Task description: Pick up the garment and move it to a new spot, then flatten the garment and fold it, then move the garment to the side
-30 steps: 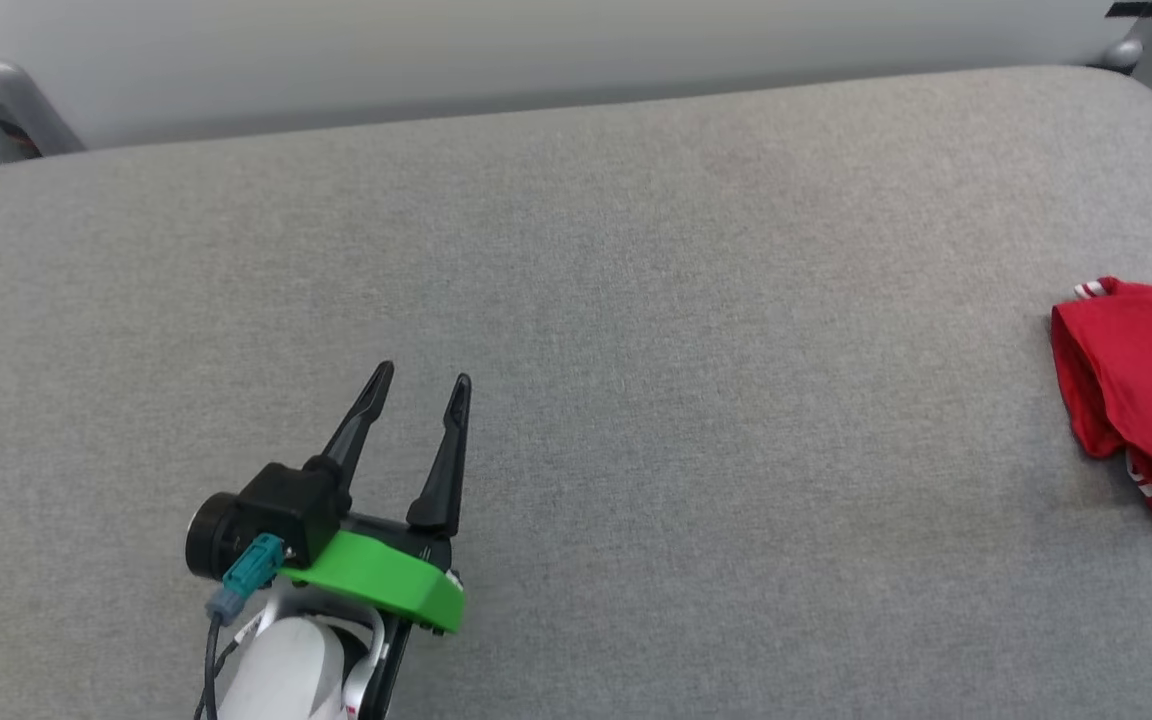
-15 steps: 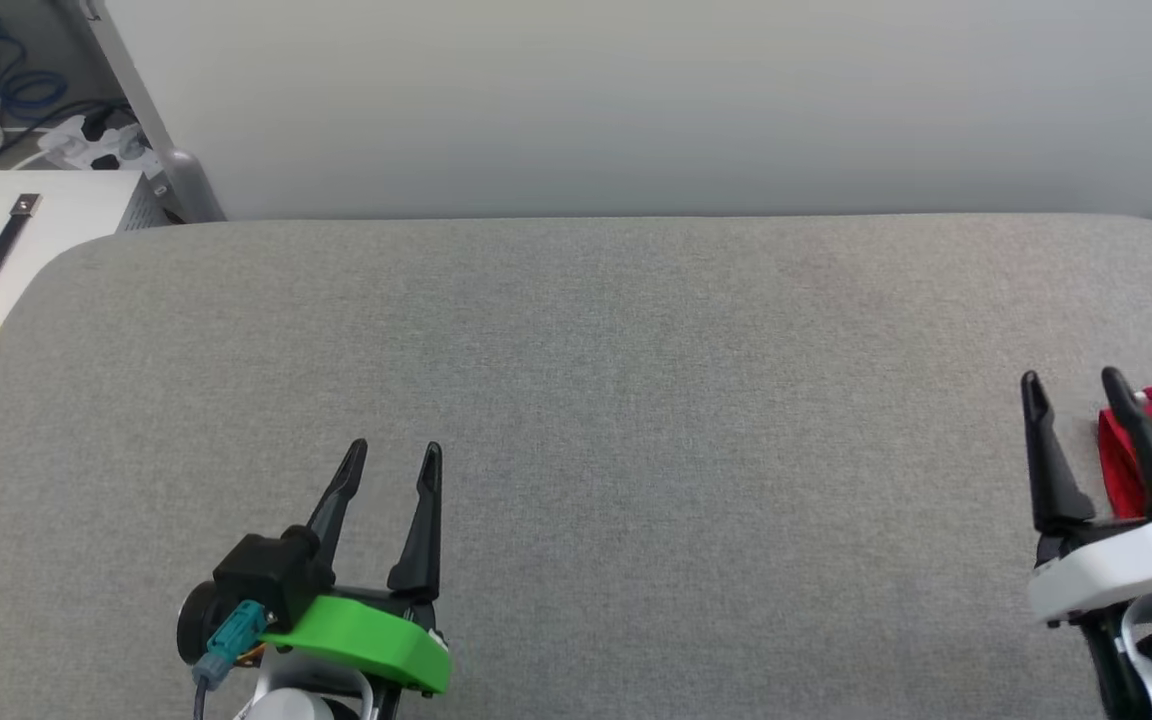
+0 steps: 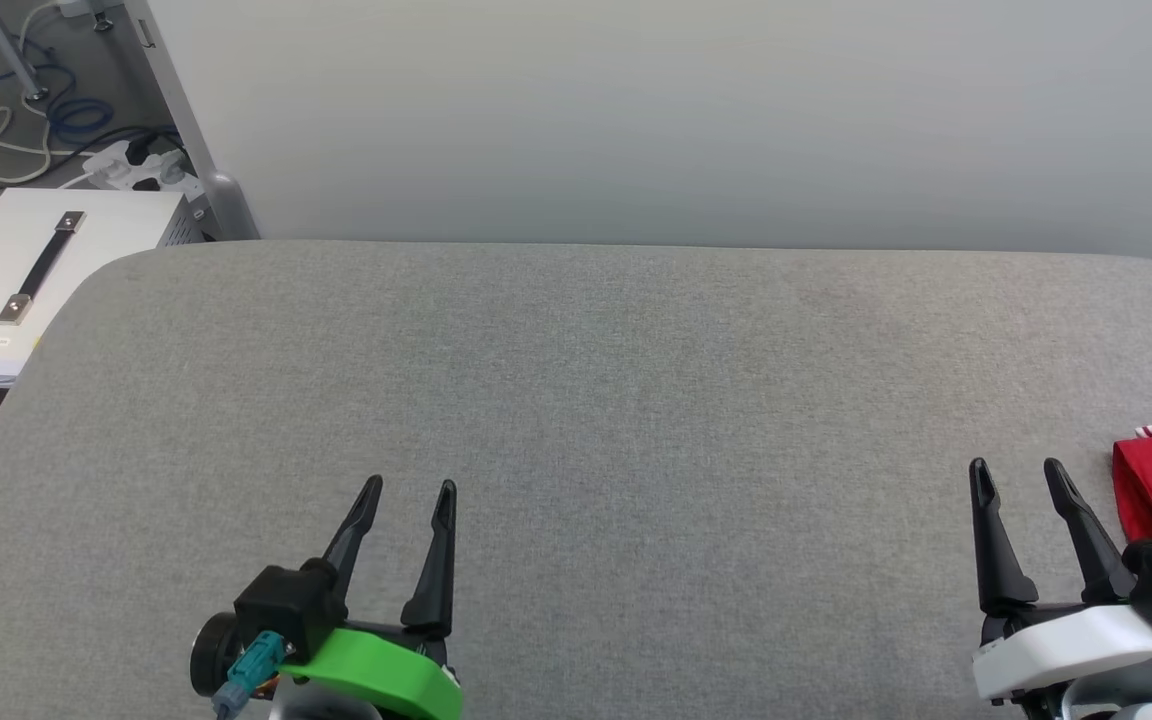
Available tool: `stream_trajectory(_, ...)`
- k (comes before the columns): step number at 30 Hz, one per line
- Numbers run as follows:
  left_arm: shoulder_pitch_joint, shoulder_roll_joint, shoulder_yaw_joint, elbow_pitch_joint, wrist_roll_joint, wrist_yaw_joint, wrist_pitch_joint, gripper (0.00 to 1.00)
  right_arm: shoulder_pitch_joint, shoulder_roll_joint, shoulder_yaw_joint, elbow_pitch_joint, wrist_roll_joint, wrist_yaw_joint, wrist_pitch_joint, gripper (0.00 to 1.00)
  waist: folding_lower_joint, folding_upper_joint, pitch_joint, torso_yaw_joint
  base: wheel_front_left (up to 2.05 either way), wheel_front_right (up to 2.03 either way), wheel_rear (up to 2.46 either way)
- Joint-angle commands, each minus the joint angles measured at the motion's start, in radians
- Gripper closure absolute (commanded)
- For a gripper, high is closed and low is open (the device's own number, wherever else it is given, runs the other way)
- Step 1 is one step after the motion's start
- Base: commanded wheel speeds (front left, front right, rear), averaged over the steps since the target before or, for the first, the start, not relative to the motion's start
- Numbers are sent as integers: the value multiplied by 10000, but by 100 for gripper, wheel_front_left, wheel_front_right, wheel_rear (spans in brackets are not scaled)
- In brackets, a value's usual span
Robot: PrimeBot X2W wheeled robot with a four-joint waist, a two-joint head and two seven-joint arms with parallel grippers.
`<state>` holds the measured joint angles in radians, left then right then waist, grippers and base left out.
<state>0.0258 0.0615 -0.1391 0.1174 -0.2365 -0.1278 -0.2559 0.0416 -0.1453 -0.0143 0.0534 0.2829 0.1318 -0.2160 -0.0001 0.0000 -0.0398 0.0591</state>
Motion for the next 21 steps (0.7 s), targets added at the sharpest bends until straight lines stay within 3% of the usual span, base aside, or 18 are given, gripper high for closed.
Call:
stream_trajectory(1,158,-59,-32,-3,92,-27,-59,0,61,49,40,65,-51,-11,-84,0,1,0,-1,-2,0,0,0)
stream_trajectory(21,141,-77,53,-13,134,-28,-59,0,-143,92,221,383,-2,-11,-278,0,1,0,-38,-14,0,0,0)
